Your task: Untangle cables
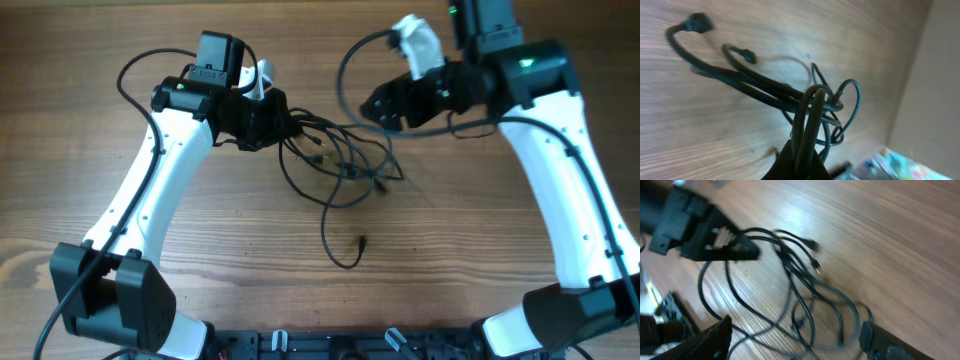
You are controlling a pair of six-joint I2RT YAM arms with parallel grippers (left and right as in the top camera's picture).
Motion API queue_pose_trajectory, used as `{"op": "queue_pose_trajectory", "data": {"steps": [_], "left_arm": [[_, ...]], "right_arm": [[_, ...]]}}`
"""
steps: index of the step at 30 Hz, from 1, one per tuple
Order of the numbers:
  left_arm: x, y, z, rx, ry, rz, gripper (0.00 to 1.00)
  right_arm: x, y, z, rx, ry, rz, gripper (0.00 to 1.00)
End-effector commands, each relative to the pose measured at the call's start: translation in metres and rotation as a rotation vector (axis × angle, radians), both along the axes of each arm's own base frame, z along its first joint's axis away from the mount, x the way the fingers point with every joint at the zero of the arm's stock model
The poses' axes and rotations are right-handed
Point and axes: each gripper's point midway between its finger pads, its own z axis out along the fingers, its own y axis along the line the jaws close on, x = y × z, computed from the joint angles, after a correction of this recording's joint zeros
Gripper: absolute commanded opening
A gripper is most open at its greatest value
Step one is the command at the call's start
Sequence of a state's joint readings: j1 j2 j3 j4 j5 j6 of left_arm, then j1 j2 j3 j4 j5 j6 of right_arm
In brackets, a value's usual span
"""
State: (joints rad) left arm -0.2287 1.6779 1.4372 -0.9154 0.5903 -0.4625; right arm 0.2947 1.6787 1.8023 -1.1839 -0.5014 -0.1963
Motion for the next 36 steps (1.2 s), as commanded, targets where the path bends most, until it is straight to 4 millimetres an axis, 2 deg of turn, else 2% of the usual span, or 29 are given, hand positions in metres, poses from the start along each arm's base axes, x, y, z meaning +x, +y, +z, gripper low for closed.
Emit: {"op": "queue_pose_trajectory", "data": {"steps": [1, 4, 6, 9, 13, 15, 16, 21, 22, 25, 29, 33, 35, 36], "left_arm": [[-0.008, -0.012, 0.016, -0.163, 0.022, -0.078, 0.04], [-0.009, -0.005, 0.045, -0.376, 0.035, -0.097, 0.04], [-0.011, -0.003, 0.057, -0.463, 0.051, -0.102, 0.04], [-0.013, -0.002, 0.059, -0.475, 0.067, -0.101, 0.04], [-0.014, -0.002, 0.058, -0.475, 0.071, -0.100, 0.04], [-0.014, -0.002, 0.058, -0.476, 0.073, -0.098, 0.04], [-0.014, -0.002, 0.058, -0.476, 0.073, -0.098, 0.04], [-0.011, 0.001, 0.051, -0.428, 0.067, -0.079, 0.04], [-0.009, 0.003, 0.048, -0.405, 0.064, -0.069, 0.04], [0.000, 0.018, 0.026, -0.261, 0.063, 0.008, 0.04], [0.019, 0.067, -0.013, 0.067, 0.075, 0.234, 0.04], [0.026, 0.093, -0.024, 0.208, 0.071, 0.346, 0.04], [0.027, 0.100, -0.026, 0.242, 0.064, 0.361, 0.04], [0.028, 0.103, -0.027, 0.263, 0.059, 0.370, 0.04]], "right_arm": [[-0.003, 0.028, -0.017, -0.083, -0.049, 0.133, 0.83], [-0.007, 0.049, -0.038, -0.108, -0.023, 0.209, 0.79], [-0.009, 0.063, -0.046, -0.118, -0.038, 0.263, 0.78], [-0.005, 0.078, -0.049, -0.130, -0.088, 0.304, 0.73], [0.006, 0.082, -0.058, -0.149, -0.112, 0.300, 0.71], [0.008, 0.083, -0.069, -0.158, -0.088, 0.297, 0.62], [0.013, 0.080, -0.076, -0.187, -0.079, 0.273, 0.48], [0.018, 0.075, -0.077, -0.196, -0.042, 0.165, 0.17], [0.018, 0.075, -0.074, -0.187, -0.034, 0.144, 0.10], [0.017, 0.074, -0.052, -0.144, -0.051, 0.088, 0.04], [0.003, 0.061, 0.000, -0.063, -0.104, 0.001, 0.04], [-0.008, 0.037, 0.051, 0.044, -0.147, -0.108, 0.04], [-0.003, 0.017, 0.062, 0.083, -0.122, -0.222, 0.04], [0.007, -0.006, 0.062, 0.094, -0.080, -0.370, 0.04]]}}
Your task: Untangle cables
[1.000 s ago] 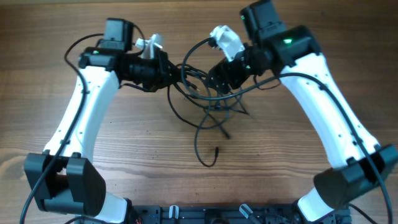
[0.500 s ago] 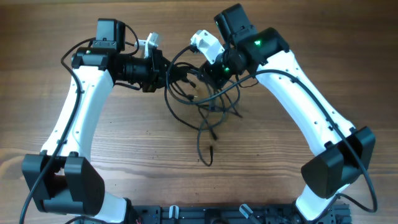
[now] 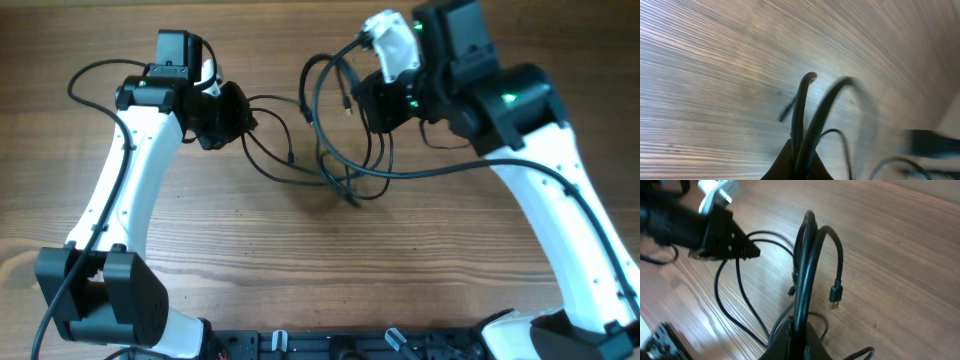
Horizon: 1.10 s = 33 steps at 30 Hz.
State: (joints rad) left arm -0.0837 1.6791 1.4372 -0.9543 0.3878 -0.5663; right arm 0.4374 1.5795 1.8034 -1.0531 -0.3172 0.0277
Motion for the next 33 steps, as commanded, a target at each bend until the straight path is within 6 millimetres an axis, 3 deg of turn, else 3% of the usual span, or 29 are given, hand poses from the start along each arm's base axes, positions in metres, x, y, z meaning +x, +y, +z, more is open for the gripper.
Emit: {"op": "queue_pose_trajectory", "data": {"steps": [1, 4, 7, 9, 12, 13, 14, 15, 16, 17, 18, 20, 22, 25, 28, 33], "left_arm": [[0.005, 0.022, -0.009, 0.117, 0.004, 0.067, 0.04], [0.008, 0.032, -0.011, 0.170, -0.005, 0.088, 0.04], [0.021, 0.031, -0.005, 0.167, -0.065, 0.095, 0.04], [0.035, 0.016, 0.020, 0.074, -0.174, 0.061, 0.04], [0.041, -0.001, 0.087, -0.025, -0.409, -0.005, 0.04], [0.038, -0.001, 0.108, -0.030, -0.468, -0.004, 0.04], [0.028, 0.000, 0.142, -0.038, -0.566, -0.004, 0.04], [0.022, 0.000, 0.156, -0.040, -0.602, -0.004, 0.04], [0.015, 0.000, 0.167, -0.043, -0.633, -0.004, 0.04], [0.010, 0.000, 0.175, -0.046, -0.648, -0.004, 0.04], [0.006, 0.000, 0.177, -0.054, -0.648, -0.007, 0.04], [0.003, -0.006, 0.177, -0.090, -0.634, -0.020, 0.04], [0.003, -0.006, 0.176, -0.120, -0.606, 0.017, 0.04], [0.002, -0.007, 0.176, -0.145, -0.586, 0.048, 0.04], [0.003, -0.007, 0.176, -0.144, -0.586, 0.049, 0.04], [0.005, 0.002, 0.172, -0.133, -0.554, 0.126, 0.04]], "right_arm": [[0.022, -0.060, 0.012, 0.103, 0.104, -0.400, 0.04], [0.036, -0.147, -0.006, 0.031, 0.151, -0.760, 0.04], [0.033, -0.177, -0.031, -0.049, 0.200, -0.849, 0.04], [0.026, -0.167, -0.058, -0.057, 0.292, -0.801, 0.04], [0.020, -0.135, -0.099, -0.020, 0.429, -0.612, 0.04], [0.020, -0.121, -0.106, 0.012, 0.454, -0.519, 0.04], [0.021, -0.101, -0.107, 0.064, 0.456, -0.380, 0.04], [0.024, -0.091, -0.105, 0.099, 0.440, -0.303, 0.05], [0.028, -0.089, -0.105, 0.106, 0.424, -0.284, 0.08], [0.031, -0.088, -0.105, 0.111, 0.414, -0.282, 0.36], [0.032, -0.088, -0.105, 0.112, 0.408, -0.282, 0.63], [0.030, -0.082, -0.101, 0.141, 0.412, -0.251, 0.79], [0.021, -0.061, -0.087, 0.227, 0.401, -0.113, 0.80], [0.013, -0.035, -0.086, 0.225, 0.404, -0.049, 0.79], [0.010, -0.019, -0.104, 0.162, 0.472, -0.152, 0.73], [-0.018, 0.023, -0.130, 0.075, 0.463, -0.029, 0.72]]}}
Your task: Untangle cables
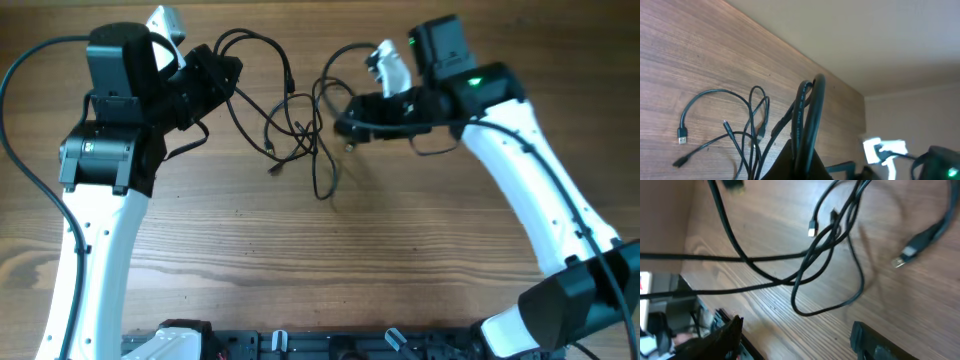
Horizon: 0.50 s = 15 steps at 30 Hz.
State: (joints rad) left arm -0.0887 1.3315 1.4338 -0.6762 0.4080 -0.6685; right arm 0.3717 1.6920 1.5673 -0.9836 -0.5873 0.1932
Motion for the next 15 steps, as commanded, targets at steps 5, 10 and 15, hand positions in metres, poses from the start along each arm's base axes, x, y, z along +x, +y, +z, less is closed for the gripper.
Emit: {"op": "queue_pose_trajectory", "data": {"steps": [5, 10, 15], "left_arm": [[0.002, 0.019, -0.013, -0.054, 0.108, 0.173, 0.04], [0.001, 0.029, -0.023, -0.093, 0.182, 0.287, 0.04], [0.002, 0.034, -0.024, -0.097, 0.191, 0.324, 0.04]], "right_arm": [[-0.026, 0.032, -0.075, -0.143, 0.002, 0.044, 0.65], [-0.037, 0.059, -0.106, -0.111, -0.083, 0.115, 0.50], [-0.022, 0.046, -0.127, -0.182, -0.097, -0.008, 0.34]]}}
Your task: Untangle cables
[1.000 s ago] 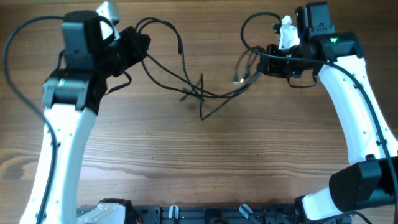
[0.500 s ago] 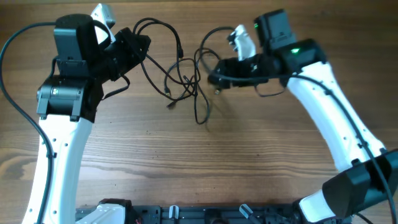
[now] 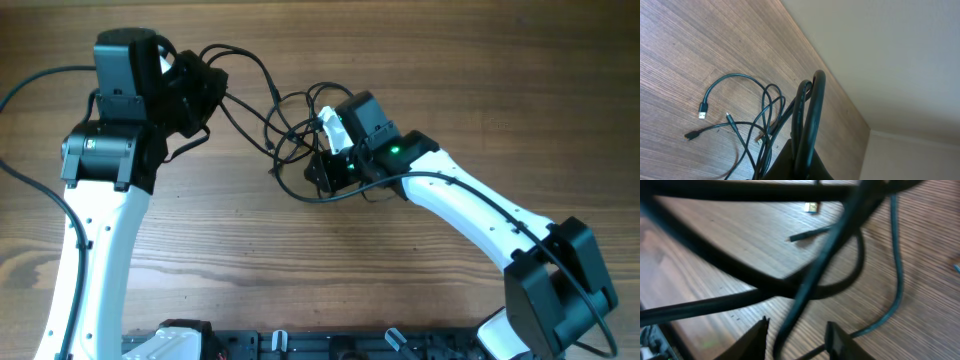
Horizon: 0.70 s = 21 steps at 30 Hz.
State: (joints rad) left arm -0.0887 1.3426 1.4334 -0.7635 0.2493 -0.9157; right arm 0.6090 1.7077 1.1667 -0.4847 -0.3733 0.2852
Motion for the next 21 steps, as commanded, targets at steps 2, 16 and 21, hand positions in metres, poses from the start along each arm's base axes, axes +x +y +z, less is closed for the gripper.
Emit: {"op": "queue_pose_trajectory", "data": {"steps": [2, 16, 21], "left_arm": [[0.002, 0.009, 0.001, -0.005, 0.006, 0.065, 0.04], [0.001, 0.018, -0.076, 0.229, 0.215, -0.080, 0.04], [-0.008, 0.019, -0.086, 0.314, 0.238, -0.181, 0.04]], "right_arm": [[0.009, -0.010, -0.018, -0.070, -0.005, -0.072, 0.20], [0.037, -0.052, 0.225, 0.146, -0.222, -0.116, 0.04], [0.063, -0.088, 0.315, 0.260, -0.410, -0.238, 0.05]]}}
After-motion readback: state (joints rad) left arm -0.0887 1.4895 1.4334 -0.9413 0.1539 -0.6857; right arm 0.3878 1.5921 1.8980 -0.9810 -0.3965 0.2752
